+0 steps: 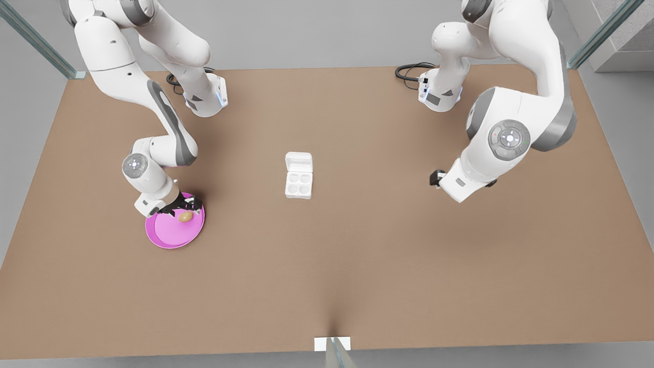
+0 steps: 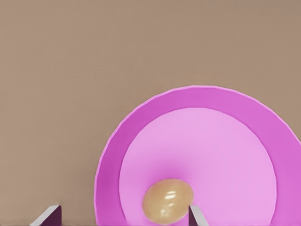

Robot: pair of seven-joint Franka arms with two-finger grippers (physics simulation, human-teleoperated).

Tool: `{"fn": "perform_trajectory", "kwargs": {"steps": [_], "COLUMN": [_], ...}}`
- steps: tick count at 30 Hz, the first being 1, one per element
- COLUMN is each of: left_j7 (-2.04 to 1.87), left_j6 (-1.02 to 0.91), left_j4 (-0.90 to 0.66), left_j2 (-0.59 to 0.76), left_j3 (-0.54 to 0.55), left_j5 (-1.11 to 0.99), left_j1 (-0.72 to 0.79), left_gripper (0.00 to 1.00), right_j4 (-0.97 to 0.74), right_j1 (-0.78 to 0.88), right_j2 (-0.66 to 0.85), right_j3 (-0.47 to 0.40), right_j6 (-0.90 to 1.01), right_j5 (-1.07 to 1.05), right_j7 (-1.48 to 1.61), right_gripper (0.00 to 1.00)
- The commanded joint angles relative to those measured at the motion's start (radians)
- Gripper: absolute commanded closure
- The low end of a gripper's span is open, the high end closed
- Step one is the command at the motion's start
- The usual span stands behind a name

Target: Pack egg into the box and close the box lid

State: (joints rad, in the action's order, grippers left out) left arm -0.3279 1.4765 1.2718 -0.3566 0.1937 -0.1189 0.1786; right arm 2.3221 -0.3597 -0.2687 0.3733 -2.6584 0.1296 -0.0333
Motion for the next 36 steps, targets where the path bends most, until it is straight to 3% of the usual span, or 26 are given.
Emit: {"fn": "perform_trajectory", "kwargs": {"steps": [1,2,21,23,25,32,33,35,36], "left_j7": [0.029,0.198,0.207,0.196,0.198,0.196,0.198,0.198,0.198], "left_j6": [0.1,0.042,0.007,-0.226,-0.005,-0.022,-0.022,-0.022,-0.022], "left_j4": [-0.05,-0.169,-0.166,-0.175,-0.177,-0.166,-0.166,-0.166,-0.164], "left_j2": [-0.068,-0.15,-0.131,-0.137,-0.136,-0.131,-0.131,-0.131,-0.131], "left_j3": [0.112,0.086,0.084,0.086,0.078,0.079,0.079,0.079,0.079], "left_j5": [-0.04,-0.01,-0.038,-0.033,-0.039,-0.045,-0.045,-0.044,-0.045], "left_j1": [-0.062,-0.045,-0.042,-0.031,-0.028,-0.03,-0.031,-0.036,-0.037], "left_gripper": [0.0,0.0,0.0,0.0,0.0,0.0,0.0,0.0,0.0], "right_j4": [0.003,0.003,0.003,0.003,0.003,0.003,0.003,0.002,0.002], "right_j1": [-0.021,-0.025,-0.07,-0.068,-0.067,-0.073,-0.073,-0.079,-0.079], "right_j2": [-0.012,-0.02,-0.115,-0.122,-0.135,-0.149,-0.149,-0.149,-0.147], "right_j3": [0.001,0.001,0.001,0.001,0.001,0.001,0.001,0.001,0.002], "right_j6": [-0.009,-0.009,-0.072,-0.081,-0.09,-0.095,-0.097,-0.097,-0.097], "right_j5": [0.018,0.025,0.074,0.074,0.076,0.084,0.084,0.084,0.084], "right_j7": [0.024,0.024,0.026,0.026,0.026,0.026,0.026,0.026,0.026], "right_gripper": [0.0,0.0,0.0,0.0,0.0,0.0,0.02,0.23,0.26]}}
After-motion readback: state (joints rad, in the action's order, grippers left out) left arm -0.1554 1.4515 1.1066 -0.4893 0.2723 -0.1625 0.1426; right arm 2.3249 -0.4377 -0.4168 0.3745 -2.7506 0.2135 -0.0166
